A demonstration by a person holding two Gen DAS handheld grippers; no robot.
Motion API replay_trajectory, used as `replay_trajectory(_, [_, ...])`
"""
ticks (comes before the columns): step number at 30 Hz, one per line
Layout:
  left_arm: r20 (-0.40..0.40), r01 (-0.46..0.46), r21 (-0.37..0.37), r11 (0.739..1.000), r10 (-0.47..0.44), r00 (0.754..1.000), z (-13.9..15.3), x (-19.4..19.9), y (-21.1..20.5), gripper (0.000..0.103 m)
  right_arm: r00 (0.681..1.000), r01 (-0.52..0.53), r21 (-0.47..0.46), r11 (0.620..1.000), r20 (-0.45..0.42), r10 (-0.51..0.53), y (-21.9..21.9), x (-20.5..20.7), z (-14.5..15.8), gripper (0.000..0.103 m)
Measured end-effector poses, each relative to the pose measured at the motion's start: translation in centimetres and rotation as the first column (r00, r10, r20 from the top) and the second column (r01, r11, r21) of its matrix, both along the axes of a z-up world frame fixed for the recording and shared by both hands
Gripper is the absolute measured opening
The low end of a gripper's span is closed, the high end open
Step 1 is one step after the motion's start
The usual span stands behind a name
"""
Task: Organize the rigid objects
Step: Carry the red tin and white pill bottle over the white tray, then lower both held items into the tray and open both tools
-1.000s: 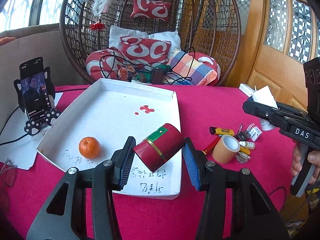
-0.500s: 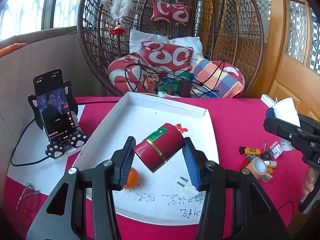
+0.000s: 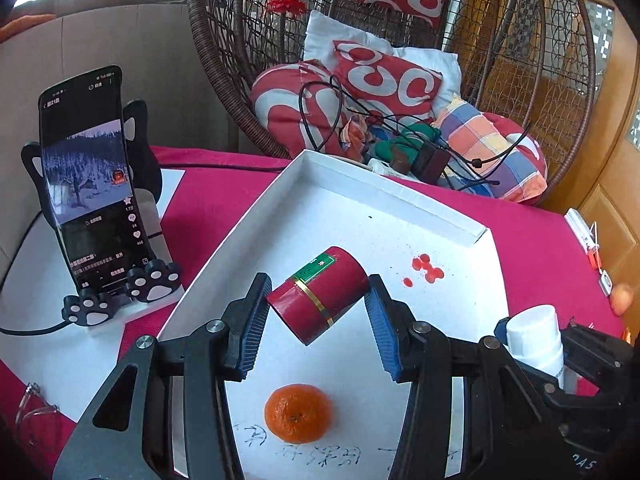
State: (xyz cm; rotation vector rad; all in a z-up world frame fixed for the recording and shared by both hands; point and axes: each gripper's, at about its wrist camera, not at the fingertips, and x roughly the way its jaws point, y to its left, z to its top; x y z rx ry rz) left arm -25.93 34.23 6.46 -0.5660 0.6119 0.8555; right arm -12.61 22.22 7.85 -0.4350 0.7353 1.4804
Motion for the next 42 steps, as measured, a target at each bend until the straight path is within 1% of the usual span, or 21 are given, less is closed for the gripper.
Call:
replay_trajectory(5, [-0.037, -0.017, -0.015, 1.0, 0.016, 0.999, -1.5, 0.9, 0.0, 0.048, 1.0, 0.017, -0.046, 0.999, 0.013, -0.017, 1.5, -0.3, -2.6, 0.036])
replay_trajectory(10, [-0.051, -0.038, -0.028, 0.999, 0.037, 0.998, -2.0, 1.1, 0.4, 0.048, 0.999, 0.033, -0.035, 0.999, 0.043, -0.032, 1.4, -0.3, -2.9, 0.036])
replay_trajectory(12, [-0.054, -0.061, -0.024, 0.998, 0.06, 0.997, -1.8, 0.9, 0.4, 0.059, 0.999, 0.03, -0.032, 0.999, 0.045, -0.029, 1.3, -0.3, -2.8, 0.037])
replay_trajectory(13, [-0.054, -0.078, -0.014, 0.997, 0.077, 0.996, -1.7, 0.7, 0.2, 0.079, 0.999, 0.024, -0.032, 0.999, 0.042, -0.023, 1.3, -0.3, -2.8, 0.038])
replay_trajectory(14, [-0.052, -0.099, 0.004, 0.995, 0.099, 0.994, -1.4, 0.5, 0.1, 0.094, 0.999, 0.023, -0.027, 0.999, 0.04, -0.022, 1.1, -0.4, -2.8, 0.048])
replay_trajectory(15, [-0.054, -0.121, 0.025, 0.992, 0.123, 0.991, -1.1, 0.2, -0.1, 0.099, 0.999, 0.025, -0.016, 1.0, 0.04, -0.024, 0.8, -0.5, -2.7, 0.072])
replay_trajectory(16, [-0.06, -0.141, 0.044, 0.989, 0.143, 0.988, -0.8, 0.0, -0.3, 0.103, 0.999, 0.027, -0.002, 1.0, 0.04, -0.027, 0.5, -0.4, -2.7, 0.083])
replay_trajectory(17, [-0.063, -0.156, 0.06, 0.986, 0.159, 0.985, -0.5, -0.2, -0.6, 0.103, 0.999, 0.032, 0.013, 0.999, 0.043, -0.032, 0.3, -0.5, -2.6, 0.094])
replay_trajectory(18, [-0.062, -0.167, 0.074, 0.983, 0.171, 0.983, -0.3, -0.4, -0.9, 0.103, 0.998, 0.037, 0.023, 0.999, 0.052, -0.038, 0.0, -0.5, -2.5, 0.101])
replay_trajectory(19, [-0.061, -0.178, 0.089, 0.98, 0.183, 0.981, 0.0, -0.6, -1.2, 0.103, 0.997, 0.045, 0.033, 0.998, 0.063, -0.047, -0.3, -0.5, -2.5, 0.103])
replay_trajectory(21, [-0.059, -0.201, 0.112, 0.973, 0.209, 0.976, 0.5, -0.9, -1.7, 0.103, 0.995, 0.061, 0.052, 0.997, 0.076, -0.065, -1.1, -0.5, -2.4, 0.103])
replay_trajectory(24, [-0.053, -0.22, 0.132, 0.967, 0.228, 0.972, 1.0, -1.1, -2.5, 0.103, 0.995, 0.07, 0.082, 0.994, 0.065, -0.075, -2.4, -0.4, -1.8, 0.103])
replay_trajectory(31, [-0.028, -0.205, 0.135, 0.97, 0.21, 0.977, 1.5, -1.0, -4.3, 0.103, 0.993, 0.075, 0.144, 0.987, 0.082, -0.088, -4.8, -1.0, -0.3, 0.103])
replay_trajectory(33, [-0.009, -0.204, 0.136, 0.969, 0.207, 0.978, 1.7, -1.1, -5.0, 0.103, 0.99, 0.086, 0.176, 0.981, 0.092, -0.103, -5.6, -0.9, 0.3, 0.103])
replay_trajectory(35, [0.04, -0.193, 0.108, 0.975, 0.19, 0.981, 1.8, -1.2, -5.9, 0.103, 0.987, 0.101, 0.215, 0.971, 0.097, -0.124, -6.7, -0.6, 1.0, 0.103])
replay_trajectory(37, [0.093, -0.161, 0.094, 0.983, 0.152, 0.984, 2.0, -1.0, -7.1, 0.103, 0.987, 0.12, 0.243, 0.963, 0.073, -0.142, -7.6, 0.2, 1.7, 0.103])
replay_trajectory(40, [0.095, -0.119, 0.123, 0.985, 0.108, 0.99, 2.4, 0.0, -8.8, 0.103, 0.983, 0.177, 0.267, 0.947, 0.003, -0.184, -8.9, 2.3, 2.4, 0.103])
replay_trajectory(42, [0.096, -0.093, 0.13, 0.987, 0.081, 0.992, 2.7, 0.6, -9.6, 0.103, 0.972, 0.228, 0.286, 0.931, -0.019, -0.233, -9.9, 3.7, 2.8, 0.103])
